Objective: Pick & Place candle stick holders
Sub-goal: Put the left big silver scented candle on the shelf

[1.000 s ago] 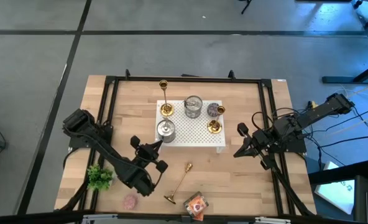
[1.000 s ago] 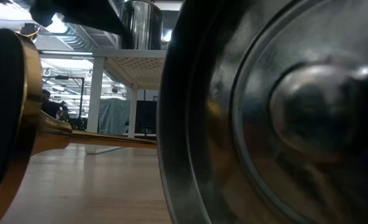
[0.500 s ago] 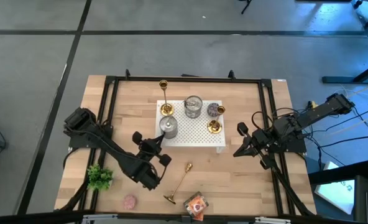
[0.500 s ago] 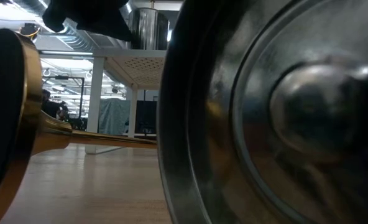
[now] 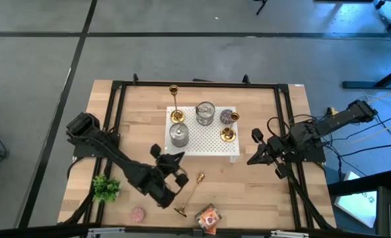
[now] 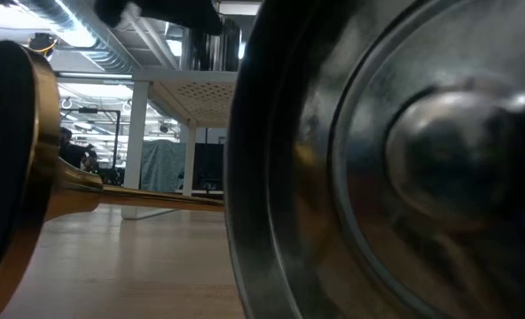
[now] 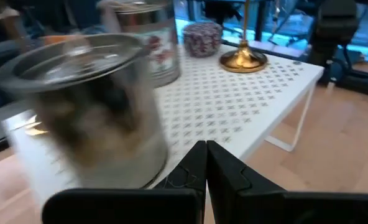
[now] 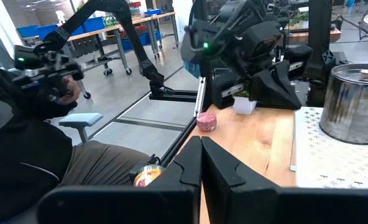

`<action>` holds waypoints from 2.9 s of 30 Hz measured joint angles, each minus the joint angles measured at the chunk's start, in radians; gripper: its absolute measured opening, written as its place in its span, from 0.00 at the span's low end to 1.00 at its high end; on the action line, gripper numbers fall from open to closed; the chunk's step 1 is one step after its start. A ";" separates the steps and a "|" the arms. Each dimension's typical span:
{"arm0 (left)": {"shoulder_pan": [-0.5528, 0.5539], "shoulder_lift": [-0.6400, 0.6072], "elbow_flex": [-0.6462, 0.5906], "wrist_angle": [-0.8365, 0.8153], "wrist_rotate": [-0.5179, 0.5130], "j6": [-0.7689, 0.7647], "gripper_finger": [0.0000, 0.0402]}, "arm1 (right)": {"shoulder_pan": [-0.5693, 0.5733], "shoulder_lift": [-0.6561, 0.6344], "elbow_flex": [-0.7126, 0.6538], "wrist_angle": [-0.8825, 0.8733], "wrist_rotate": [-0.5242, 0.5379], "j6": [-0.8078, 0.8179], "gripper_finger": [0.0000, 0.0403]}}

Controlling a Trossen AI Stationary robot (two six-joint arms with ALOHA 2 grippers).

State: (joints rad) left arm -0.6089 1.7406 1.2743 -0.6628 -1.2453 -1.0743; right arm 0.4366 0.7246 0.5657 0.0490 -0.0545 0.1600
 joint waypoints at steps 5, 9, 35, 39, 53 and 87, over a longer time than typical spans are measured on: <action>0.049 0.007 0.000 0.222 0.039 0.263 0.00 | -0.010 0.000 0.000 -0.001 -0.001 0.000 0.01; 0.083 0.007 0.000 0.214 0.029 0.262 0.00 | -0.010 0.000 0.000 -0.014 -0.002 0.001 0.01; 0.149 0.003 -0.008 0.082 0.087 0.234 0.00 | -0.010 0.000 0.000 -0.041 -0.002 0.012 0.01; 0.168 0.003 -0.008 0.073 0.102 0.249 0.00 | -0.010 0.000 0.000 -0.043 -0.002 0.012 0.01; 0.126 -0.056 -0.009 0.104 0.104 0.286 0.00 | -0.010 0.000 0.000 -0.048 -0.002 0.012 0.01; -0.180 -0.285 -0.570 1.175 0.348 0.658 0.00 | -0.039 0.000 0.000 -0.038 -0.001 0.008 0.01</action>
State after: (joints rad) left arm -0.7886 1.4556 0.7043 0.5122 -0.8974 -0.4167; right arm 0.3973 0.7246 0.5655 0.0113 -0.0559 0.1683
